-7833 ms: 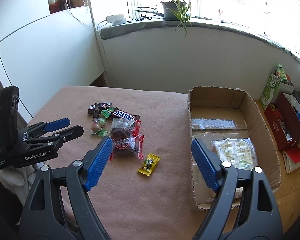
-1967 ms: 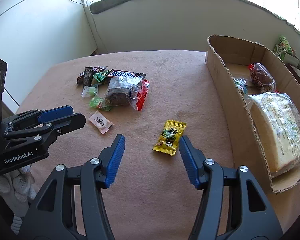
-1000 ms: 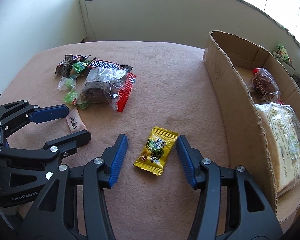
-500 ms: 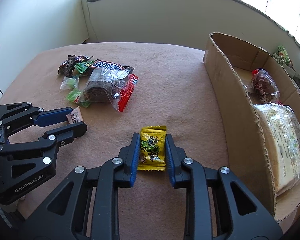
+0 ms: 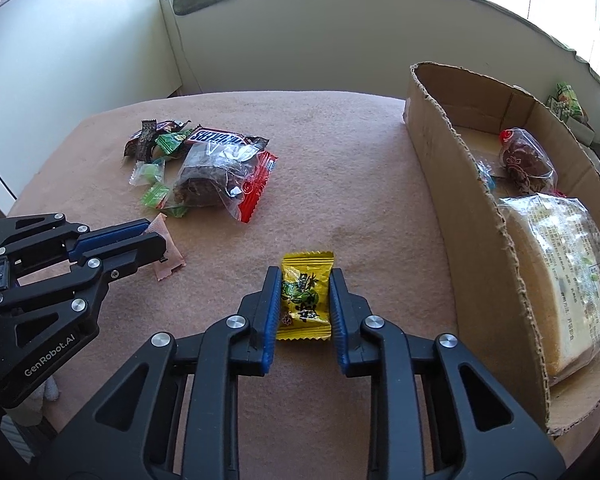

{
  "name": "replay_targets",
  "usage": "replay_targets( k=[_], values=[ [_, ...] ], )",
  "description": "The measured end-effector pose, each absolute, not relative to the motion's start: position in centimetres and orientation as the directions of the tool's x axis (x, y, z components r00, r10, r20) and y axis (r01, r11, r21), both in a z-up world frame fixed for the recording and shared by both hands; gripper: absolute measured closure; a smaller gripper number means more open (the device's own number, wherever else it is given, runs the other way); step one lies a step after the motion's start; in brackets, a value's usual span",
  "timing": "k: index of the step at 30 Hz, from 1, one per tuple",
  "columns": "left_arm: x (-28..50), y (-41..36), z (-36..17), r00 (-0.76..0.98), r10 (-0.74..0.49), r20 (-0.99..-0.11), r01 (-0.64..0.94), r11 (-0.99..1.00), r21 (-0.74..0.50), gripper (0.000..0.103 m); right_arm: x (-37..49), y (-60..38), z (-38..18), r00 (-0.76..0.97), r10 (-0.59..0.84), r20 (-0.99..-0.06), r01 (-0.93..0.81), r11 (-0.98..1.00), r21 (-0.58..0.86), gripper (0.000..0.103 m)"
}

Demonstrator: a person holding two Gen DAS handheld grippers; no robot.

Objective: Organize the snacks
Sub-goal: 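Grasp the yellow candy with the right gripper while the left gripper grasps the white-wrapped candy, then carry both candies over the cardboard box and lower them inside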

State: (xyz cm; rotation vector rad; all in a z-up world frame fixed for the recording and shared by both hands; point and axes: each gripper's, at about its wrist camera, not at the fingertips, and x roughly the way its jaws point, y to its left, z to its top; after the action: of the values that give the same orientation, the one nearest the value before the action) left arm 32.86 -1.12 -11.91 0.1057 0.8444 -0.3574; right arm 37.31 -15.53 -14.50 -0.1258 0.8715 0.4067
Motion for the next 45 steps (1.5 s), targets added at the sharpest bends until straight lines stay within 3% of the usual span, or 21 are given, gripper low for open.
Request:
replay_targets(
  k=[9,27,45],
  values=[
    [33.6,-1.9,-12.6,0.588,-0.255,-0.767,0.344,0.938,-0.048,0.099,37.3,-15.6,-14.7,0.564,0.300,-0.770,-0.402,0.914,0.061,0.079],
    [31.8,-1.6,-6.2,0.683,-0.344,-0.644,0.346,0.929,-0.129,0.099,34.1,-19.1,-8.6,0.648,0.375,-0.663,-0.412,0.905,0.109,0.080],
    [37.2,-9.8,-3.1,0.682,-0.413,-0.604,0.426,0.895,-0.132,0.099,38.0,-28.9,-4.2,0.739,0.250,-0.625,-0.259,0.963,0.078,0.080]
  ],
)
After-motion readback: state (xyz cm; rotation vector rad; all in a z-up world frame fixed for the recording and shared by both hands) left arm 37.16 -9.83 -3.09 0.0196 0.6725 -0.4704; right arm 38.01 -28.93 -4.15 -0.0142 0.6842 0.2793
